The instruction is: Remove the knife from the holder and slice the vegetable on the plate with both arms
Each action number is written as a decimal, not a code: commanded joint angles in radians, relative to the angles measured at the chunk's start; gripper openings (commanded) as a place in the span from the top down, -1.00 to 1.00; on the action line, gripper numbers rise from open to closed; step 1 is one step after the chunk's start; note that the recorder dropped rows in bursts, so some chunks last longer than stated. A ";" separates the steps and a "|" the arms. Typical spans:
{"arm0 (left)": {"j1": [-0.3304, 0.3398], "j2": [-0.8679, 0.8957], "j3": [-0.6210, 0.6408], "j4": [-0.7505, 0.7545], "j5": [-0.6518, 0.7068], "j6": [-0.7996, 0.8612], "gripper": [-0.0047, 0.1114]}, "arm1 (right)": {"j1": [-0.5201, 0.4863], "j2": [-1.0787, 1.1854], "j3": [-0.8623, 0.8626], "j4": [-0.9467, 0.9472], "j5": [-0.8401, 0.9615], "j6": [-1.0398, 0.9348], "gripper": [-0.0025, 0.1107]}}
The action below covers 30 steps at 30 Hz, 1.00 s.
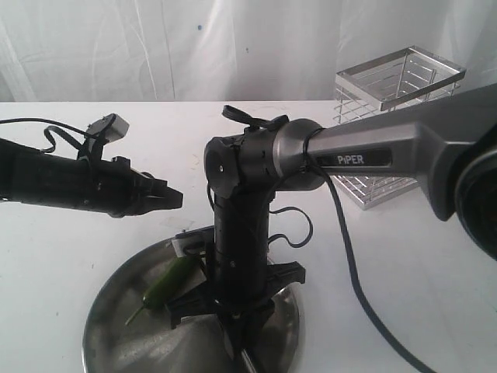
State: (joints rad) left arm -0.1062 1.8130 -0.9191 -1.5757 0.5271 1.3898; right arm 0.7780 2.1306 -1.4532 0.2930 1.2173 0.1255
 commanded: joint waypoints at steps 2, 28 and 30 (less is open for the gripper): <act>0.003 -0.009 0.001 0.000 0.030 -0.014 0.92 | 0.000 -0.009 0.000 -0.043 0.004 0.032 0.96; 0.005 -0.175 0.034 -0.020 -0.028 -0.067 0.92 | 0.000 -0.023 0.000 -0.027 0.004 -0.036 0.87; 0.005 -0.185 0.034 -0.001 0.006 -0.067 0.92 | 0.000 -0.023 0.000 -0.016 0.004 -0.052 0.72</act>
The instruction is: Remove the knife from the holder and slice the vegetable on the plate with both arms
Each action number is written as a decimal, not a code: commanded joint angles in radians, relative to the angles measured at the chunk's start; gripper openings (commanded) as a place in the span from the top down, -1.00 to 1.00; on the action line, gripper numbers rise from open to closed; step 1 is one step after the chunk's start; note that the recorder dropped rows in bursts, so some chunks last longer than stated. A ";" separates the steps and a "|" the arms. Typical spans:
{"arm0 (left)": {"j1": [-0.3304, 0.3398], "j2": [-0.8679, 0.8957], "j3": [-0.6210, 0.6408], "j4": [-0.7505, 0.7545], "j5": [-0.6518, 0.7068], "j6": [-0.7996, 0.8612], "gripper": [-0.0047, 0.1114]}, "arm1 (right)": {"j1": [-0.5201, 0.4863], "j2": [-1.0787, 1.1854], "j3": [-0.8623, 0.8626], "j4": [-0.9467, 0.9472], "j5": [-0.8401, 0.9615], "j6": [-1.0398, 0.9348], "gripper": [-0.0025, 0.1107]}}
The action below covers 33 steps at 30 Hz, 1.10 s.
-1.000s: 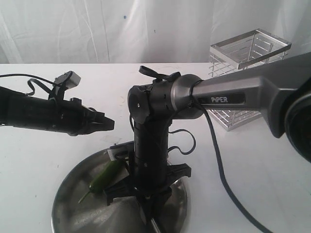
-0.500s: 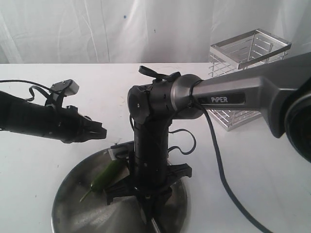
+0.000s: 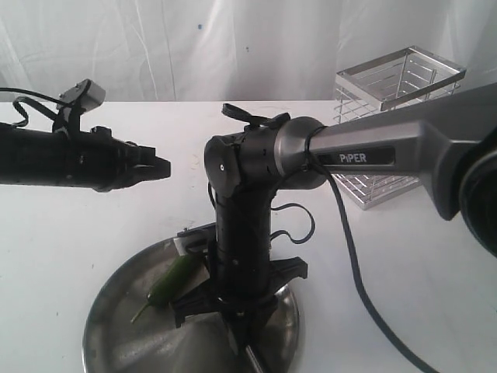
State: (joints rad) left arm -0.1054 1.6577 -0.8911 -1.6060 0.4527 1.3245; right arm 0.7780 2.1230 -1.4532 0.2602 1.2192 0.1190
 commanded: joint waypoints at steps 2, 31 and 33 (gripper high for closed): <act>0.004 -0.039 0.006 0.037 0.090 -0.002 0.92 | 0.000 -0.015 0.000 0.011 0.002 -0.048 0.60; 0.004 -1.050 0.696 0.248 -0.687 -0.430 0.92 | -0.217 -1.028 0.431 -0.325 -0.696 -0.165 0.96; 0.004 -1.076 0.726 0.250 -0.692 -0.430 0.92 | -0.217 -1.236 0.555 -0.325 -0.734 -0.189 0.96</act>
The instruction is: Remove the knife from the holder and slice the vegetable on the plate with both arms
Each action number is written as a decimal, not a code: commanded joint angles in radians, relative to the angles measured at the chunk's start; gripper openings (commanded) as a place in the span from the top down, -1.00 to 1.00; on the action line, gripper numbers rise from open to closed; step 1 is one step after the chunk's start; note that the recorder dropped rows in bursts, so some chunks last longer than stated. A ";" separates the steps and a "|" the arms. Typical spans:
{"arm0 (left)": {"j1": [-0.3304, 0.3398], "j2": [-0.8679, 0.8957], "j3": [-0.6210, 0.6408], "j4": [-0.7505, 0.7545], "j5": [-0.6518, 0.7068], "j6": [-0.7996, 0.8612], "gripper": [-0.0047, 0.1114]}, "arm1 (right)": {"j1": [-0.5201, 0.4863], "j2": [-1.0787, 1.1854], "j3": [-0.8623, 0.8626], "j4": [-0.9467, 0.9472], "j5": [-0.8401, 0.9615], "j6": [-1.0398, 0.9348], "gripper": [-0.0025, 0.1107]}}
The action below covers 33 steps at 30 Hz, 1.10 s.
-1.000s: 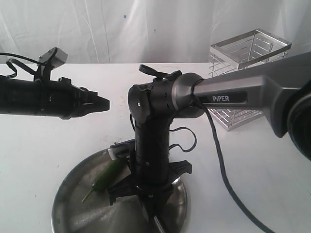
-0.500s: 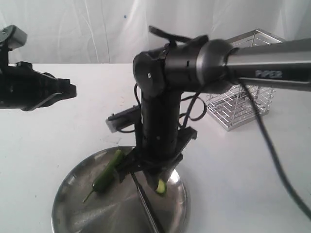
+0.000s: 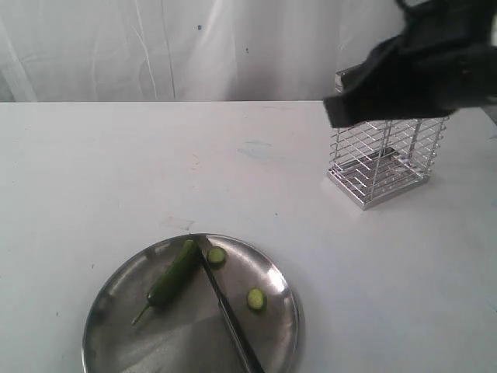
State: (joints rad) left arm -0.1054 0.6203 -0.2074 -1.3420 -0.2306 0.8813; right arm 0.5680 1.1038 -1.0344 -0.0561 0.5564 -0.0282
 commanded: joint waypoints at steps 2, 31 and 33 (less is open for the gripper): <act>0.004 -0.038 0.042 -0.012 -0.012 0.013 0.92 | -0.007 -0.330 0.161 0.041 0.007 -0.038 0.96; 0.004 -0.043 0.046 -0.012 -0.035 0.013 0.92 | -0.746 -1.104 0.844 0.105 -0.499 0.039 0.96; 0.004 -0.041 0.043 -0.012 -0.036 0.013 0.92 | -0.769 -1.104 0.928 0.097 -0.530 0.039 0.96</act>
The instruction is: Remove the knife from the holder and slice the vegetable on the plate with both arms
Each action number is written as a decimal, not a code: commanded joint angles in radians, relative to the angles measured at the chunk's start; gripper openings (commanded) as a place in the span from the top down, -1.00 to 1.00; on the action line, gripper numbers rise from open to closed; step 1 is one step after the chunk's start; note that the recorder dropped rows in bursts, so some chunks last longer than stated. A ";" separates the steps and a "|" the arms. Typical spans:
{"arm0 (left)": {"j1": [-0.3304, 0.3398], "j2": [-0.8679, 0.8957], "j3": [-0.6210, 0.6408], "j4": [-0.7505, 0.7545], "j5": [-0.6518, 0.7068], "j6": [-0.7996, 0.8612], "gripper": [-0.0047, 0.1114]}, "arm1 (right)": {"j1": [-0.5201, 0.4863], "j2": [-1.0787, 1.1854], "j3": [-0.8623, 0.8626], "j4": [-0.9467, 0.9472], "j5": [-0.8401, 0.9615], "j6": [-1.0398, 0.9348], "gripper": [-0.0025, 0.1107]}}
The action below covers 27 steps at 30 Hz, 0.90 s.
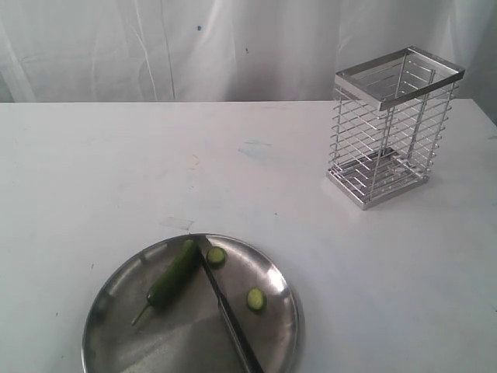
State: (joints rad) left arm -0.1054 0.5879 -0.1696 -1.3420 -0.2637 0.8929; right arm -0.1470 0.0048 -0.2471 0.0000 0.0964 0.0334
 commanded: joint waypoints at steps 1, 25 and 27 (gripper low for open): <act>0.004 -0.009 0.005 -0.012 -0.003 0.002 0.92 | -0.059 -0.005 0.185 0.044 -0.087 -0.020 0.96; -0.046 -0.007 0.005 0.000 -0.015 0.002 0.92 | -0.062 -0.005 0.247 0.000 0.192 0.022 0.96; -0.046 -0.007 0.005 0.000 -0.022 0.002 0.92 | -0.062 -0.005 0.247 0.000 0.192 0.022 0.96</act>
State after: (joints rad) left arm -0.1453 0.5879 -0.1696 -1.3365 -0.2812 0.8947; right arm -0.2038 0.0048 -0.0021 0.0000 0.2855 0.0523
